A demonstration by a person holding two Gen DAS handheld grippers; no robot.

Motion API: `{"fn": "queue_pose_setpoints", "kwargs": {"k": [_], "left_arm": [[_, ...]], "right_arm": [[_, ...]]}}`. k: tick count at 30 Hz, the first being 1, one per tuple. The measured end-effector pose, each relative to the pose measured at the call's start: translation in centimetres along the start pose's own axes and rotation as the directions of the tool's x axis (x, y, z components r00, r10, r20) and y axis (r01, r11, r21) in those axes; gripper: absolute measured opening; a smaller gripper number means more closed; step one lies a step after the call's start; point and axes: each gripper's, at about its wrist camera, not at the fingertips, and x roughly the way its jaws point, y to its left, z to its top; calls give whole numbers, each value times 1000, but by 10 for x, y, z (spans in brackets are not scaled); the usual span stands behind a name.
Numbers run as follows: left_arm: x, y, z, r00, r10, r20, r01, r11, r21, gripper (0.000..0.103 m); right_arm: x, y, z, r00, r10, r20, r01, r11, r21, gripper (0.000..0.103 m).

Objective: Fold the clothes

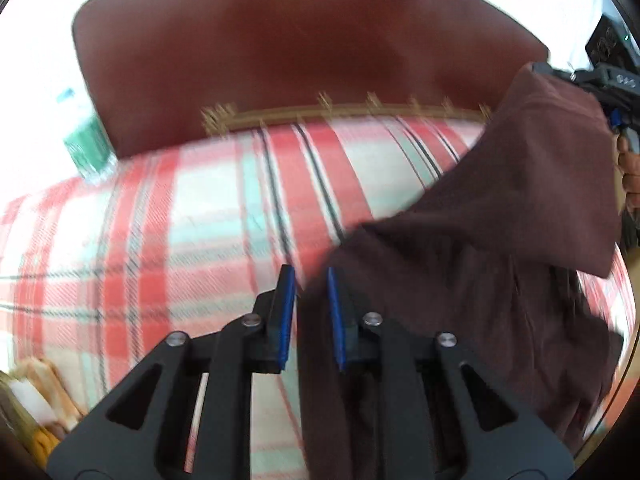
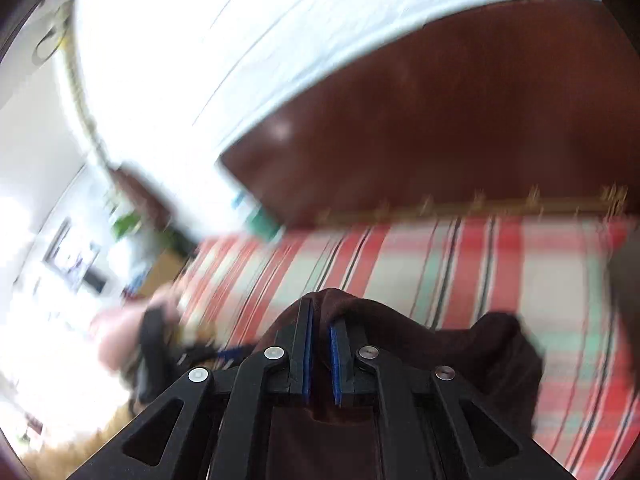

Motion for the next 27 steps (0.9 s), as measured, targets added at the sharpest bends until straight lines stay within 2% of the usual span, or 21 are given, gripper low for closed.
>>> {"fn": "queue_pose_setpoints", "kwargs": {"k": [3, 5, 6, 7, 8, 9, 10, 13, 15, 16, 18, 20, 23, 27], "left_arm": [[5, 14, 16, 1000, 18, 4, -18, 999, -45, 19], [15, 19, 15, 1000, 11, -21, -12, 998, -66, 22], [21, 20, 11, 999, -1, -50, -3, 997, -81, 34], [27, 20, 7, 997, -9, -75, 2, 996, -93, 51], [30, 20, 1, 996, -1, -89, -8, 995, -95, 61], [32, 20, -5, 995, 7, -103, -18, 995, -98, 74], [34, 20, -11, 993, 14, -116, -25, 995, -100, 76], [35, 19, -22, 989, 21, -145, -38, 992, -117, 78], [34, 17, -26, 987, 37, -155, -55, 991, -120, 81], [33, 16, -28, 987, 46, -156, -65, 991, -117, 81], [30, 15, -33, 986, 58, -155, -76, 991, -107, 81], [28, 14, -41, 986, 54, -160, -71, 992, -106, 82], [22, 11, -61, 982, 10, -189, -31, 994, -105, 82], [16, 4, -93, 971, -42, -234, 25, 997, -74, 82]], "right_arm": [[18, -17, 30, 996, -79, 30, 78, 996, 46, 7], [37, -36, 37, 990, -139, 8, 138, 986, 95, 10], [48, -44, 38, 986, -166, -25, 167, 981, 102, 11], [59, -52, 35, 975, -212, -62, 217, 971, 102, 20], [67, -59, 31, 958, -270, -93, 279, 956, 95, 39], [75, -65, 27, 936, -329, -123, 340, 937, 83, 47], [79, -70, 22, 921, -362, -142, 375, 924, 77, 50], [67, -77, 7, 922, -358, -146, 372, 924, 85, 51], [48, -68, -5, 936, -330, -124, 337, 940, 45, 55], [35, -60, -13, 941, -317, -116, 321, 947, 18, 60], [8, -41, -31, 955, -279, -104, 277, 960, -42, 62], [-19, -19, -52, 964, -241, -111, 231, 968, -98, 79], [-58, 2, -95, 954, -261, -145, 236, 956, -173, 81], [-77, 13, -155, 915, -332, -230, 279, 931, -235, 82]]}}
